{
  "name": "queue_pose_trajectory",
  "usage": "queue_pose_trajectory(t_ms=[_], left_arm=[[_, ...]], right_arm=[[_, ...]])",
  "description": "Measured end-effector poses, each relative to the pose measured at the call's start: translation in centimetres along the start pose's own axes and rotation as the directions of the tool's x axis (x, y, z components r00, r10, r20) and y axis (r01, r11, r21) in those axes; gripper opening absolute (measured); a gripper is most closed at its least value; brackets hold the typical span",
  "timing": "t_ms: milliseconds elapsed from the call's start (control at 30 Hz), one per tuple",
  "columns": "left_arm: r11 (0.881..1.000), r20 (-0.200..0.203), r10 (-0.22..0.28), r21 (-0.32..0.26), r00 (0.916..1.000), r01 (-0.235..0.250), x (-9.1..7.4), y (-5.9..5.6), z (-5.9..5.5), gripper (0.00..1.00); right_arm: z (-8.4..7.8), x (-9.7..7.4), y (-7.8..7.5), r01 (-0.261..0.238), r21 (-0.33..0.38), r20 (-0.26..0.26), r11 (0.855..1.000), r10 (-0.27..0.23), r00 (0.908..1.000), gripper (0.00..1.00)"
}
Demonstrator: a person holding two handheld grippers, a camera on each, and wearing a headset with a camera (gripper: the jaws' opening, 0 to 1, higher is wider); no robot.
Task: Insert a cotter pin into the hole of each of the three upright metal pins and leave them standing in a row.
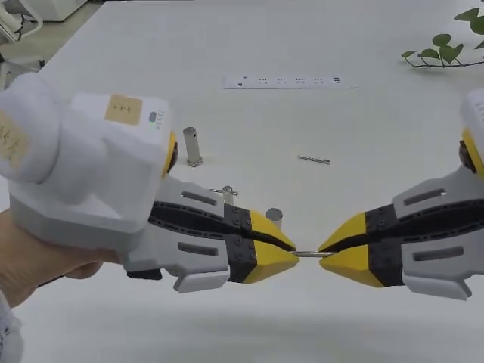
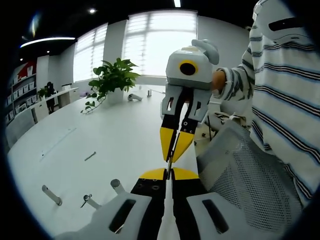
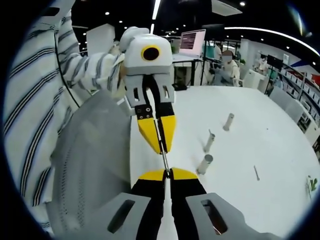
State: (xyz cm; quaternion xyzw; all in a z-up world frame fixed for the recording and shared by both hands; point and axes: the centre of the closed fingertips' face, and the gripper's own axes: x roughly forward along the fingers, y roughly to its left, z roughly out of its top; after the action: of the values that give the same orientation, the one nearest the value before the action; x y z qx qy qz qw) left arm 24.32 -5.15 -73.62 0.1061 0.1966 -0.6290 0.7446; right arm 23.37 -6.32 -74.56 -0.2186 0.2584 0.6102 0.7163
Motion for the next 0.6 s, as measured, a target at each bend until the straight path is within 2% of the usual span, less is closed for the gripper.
queue_pose_trajectory(t_ms=[267,433,600], left_arm=[[0.999,-0.005,0.022,-0.032,0.9997,-0.022,0.2,0.5,-0.4,0.03],[0.998,0.011,0.038,-0.048,0.9992,-0.038,0.4,0.8,-0.4,0.06],[0.997,-0.019,0.052,-0.060,0.9984,-0.054,0.6,1.3,-1.2,0.09]], right_arm=[[-0.2,0.4,-0.2,0.016,0.009,-0.015,1.000,-0.016,0.9998,0.03],[-0.3,0.5,-0.4,0.022,0.020,-0.012,1.000,-0.022,0.9997,0.03],[-0.4,0.5,-0.9,0.036,0.037,-0.015,0.999,-0.035,0.9993,0.03]])
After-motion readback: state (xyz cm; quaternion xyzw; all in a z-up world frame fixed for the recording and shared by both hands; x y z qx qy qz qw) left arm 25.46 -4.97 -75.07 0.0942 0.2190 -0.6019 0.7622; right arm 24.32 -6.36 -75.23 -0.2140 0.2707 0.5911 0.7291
